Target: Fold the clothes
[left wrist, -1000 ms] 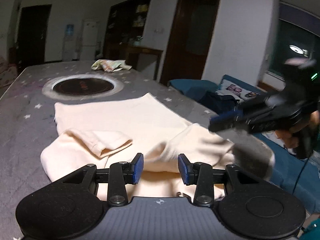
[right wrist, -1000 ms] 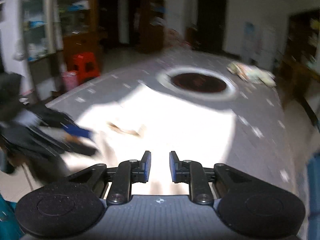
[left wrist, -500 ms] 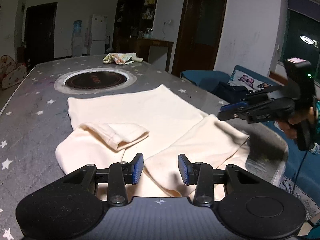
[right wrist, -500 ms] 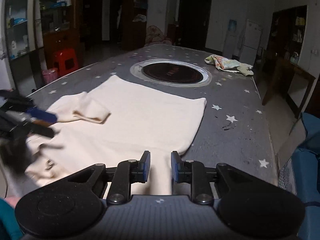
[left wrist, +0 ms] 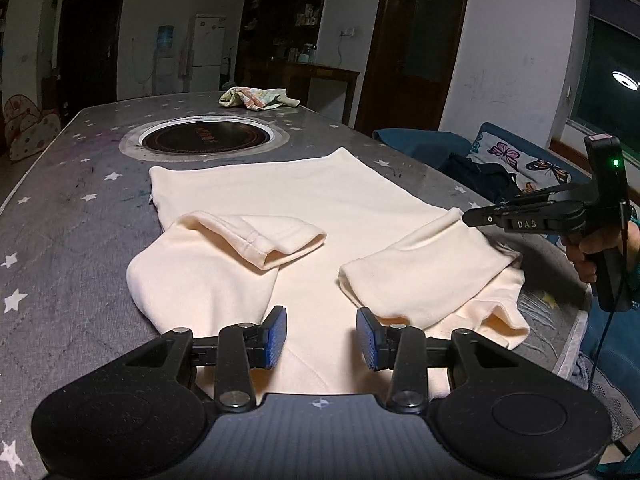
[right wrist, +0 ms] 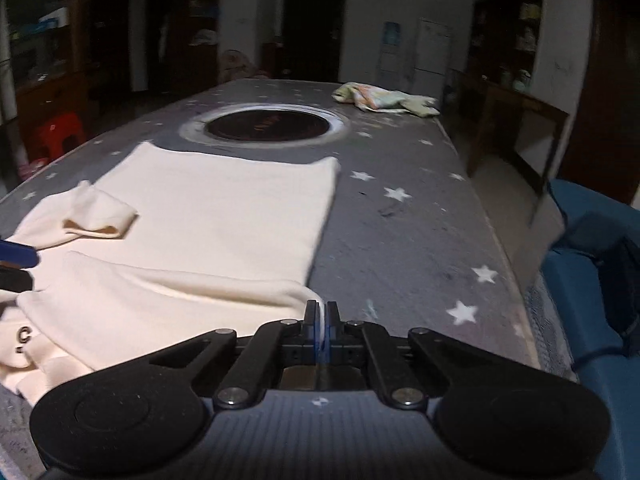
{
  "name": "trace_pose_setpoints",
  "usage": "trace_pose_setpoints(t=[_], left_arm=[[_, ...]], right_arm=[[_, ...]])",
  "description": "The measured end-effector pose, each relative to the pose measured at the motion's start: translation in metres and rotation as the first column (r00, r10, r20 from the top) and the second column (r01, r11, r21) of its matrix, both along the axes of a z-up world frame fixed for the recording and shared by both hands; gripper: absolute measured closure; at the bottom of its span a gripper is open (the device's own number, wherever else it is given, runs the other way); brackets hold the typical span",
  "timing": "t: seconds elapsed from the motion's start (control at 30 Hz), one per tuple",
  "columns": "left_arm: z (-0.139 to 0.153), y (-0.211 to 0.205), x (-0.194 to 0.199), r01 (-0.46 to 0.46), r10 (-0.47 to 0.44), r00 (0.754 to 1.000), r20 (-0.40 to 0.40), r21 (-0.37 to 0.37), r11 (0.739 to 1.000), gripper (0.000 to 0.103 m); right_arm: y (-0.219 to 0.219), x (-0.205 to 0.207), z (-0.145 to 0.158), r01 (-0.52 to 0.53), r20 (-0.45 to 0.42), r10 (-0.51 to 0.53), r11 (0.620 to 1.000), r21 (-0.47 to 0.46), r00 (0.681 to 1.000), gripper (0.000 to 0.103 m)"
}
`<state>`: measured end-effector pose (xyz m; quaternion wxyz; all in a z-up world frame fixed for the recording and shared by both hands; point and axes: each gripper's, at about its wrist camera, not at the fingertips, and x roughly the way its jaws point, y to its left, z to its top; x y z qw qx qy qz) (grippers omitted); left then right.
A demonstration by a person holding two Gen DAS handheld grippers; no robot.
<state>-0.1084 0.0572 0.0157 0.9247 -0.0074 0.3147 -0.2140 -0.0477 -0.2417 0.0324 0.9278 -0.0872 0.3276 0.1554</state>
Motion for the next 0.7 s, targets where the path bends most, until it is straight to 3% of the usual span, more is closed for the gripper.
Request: trace_pose_setpoints(t=[0.23,0.4,0.53,0.7], left_arm=[[0.014,-0.009,-0.003,0.028,-0.028,0.999,0.037,-0.019,0.999,0.060],[0.012,-0.031,0.008,0.079,-0.078,0.996,0.042,-0.013,0.997,0.063],[0.003,-0.039,0.021,0.074,-0.074,0.997,0.014,0.008,0.997,0.066],[0.012,-0.024,0.014,0.040,-0.039,0.998,0.055,-0.016,0.999,0.066]], right_arm=[[0.010,-0.006,0.021,-0.085,0.077,0.082,0.996,0.039,0.994,0.089],[0.028,-0.005,0.004,-0.168,0.005,0.167,0.986,0.018,0.986,0.079],[0.039,-0.006,0.002,-0.186,0.004,0.186,0.983,-0.003,0.983,0.070],[0.057,-0.011,0.016,-0.270,0.009,0.270,0.963,0.002,0.963,0.069]])
